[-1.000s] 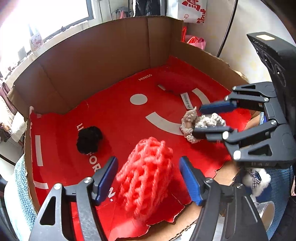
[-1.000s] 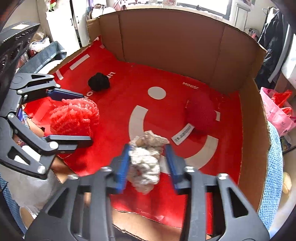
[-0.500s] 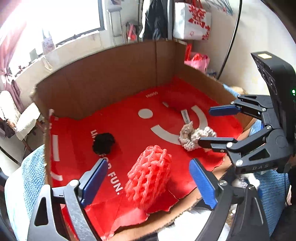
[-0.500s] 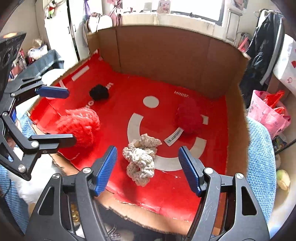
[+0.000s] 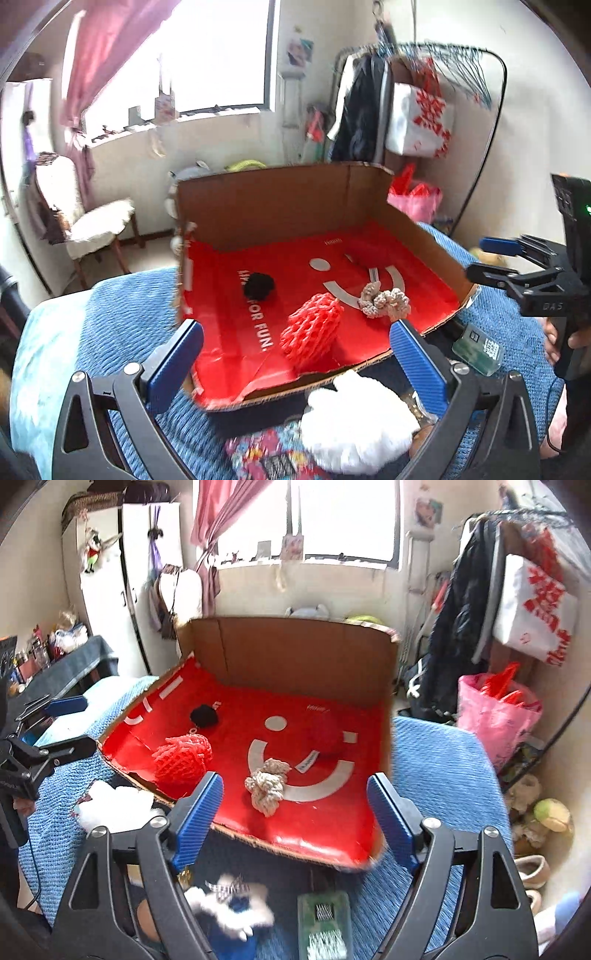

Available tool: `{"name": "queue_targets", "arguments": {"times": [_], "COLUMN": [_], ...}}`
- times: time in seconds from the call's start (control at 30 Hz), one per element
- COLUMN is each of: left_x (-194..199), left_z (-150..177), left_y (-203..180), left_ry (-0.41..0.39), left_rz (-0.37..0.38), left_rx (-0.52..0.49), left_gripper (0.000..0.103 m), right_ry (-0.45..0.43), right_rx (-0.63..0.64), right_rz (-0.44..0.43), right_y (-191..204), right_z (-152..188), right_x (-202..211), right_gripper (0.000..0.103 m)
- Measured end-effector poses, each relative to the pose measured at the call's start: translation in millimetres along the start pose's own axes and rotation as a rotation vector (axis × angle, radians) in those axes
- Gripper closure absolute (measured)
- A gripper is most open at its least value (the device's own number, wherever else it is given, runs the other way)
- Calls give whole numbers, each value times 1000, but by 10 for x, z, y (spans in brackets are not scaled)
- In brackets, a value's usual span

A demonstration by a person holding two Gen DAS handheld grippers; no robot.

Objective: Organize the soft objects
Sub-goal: 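Withdraw both tools from the box toward the items on the bedspread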

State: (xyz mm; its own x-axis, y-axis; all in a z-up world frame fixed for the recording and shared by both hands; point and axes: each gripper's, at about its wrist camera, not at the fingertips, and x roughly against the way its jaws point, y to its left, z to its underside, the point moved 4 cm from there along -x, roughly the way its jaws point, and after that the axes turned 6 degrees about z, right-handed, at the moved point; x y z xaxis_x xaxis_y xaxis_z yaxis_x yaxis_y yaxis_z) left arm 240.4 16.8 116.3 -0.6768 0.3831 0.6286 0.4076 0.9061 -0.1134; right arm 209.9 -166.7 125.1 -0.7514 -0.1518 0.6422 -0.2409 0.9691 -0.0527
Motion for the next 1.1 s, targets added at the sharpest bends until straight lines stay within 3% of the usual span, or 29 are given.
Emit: {"name": "queue_targets", "arguments": {"times": [0.13,0.23,0.43,0.8,1.1], "left_x": [309,519,940,1257,1260], "left_z": [112,217,457,802,1167], "left_y": [-34,-99,-352,-641,-783], "left_ry": [-74,-118,-207,-235,-223], "left_rz": [-48,-90,-125,-107,-94], "left_rx": [24,27,10,25,48], "left_gripper": [0,0,0,0,0], "right_ry": [-51,-96,-171,-193,-152], "right_rx": [-12,-12,-8,-36,-87], "right_rz": [18,34,47,15,44], "right_y": [-7,48,223,453,534], "right_z": [97,206,418,775,1244], "right_x": [336,614,1036,1342,1252], "right_gripper": [21,11,10,9,9]}}
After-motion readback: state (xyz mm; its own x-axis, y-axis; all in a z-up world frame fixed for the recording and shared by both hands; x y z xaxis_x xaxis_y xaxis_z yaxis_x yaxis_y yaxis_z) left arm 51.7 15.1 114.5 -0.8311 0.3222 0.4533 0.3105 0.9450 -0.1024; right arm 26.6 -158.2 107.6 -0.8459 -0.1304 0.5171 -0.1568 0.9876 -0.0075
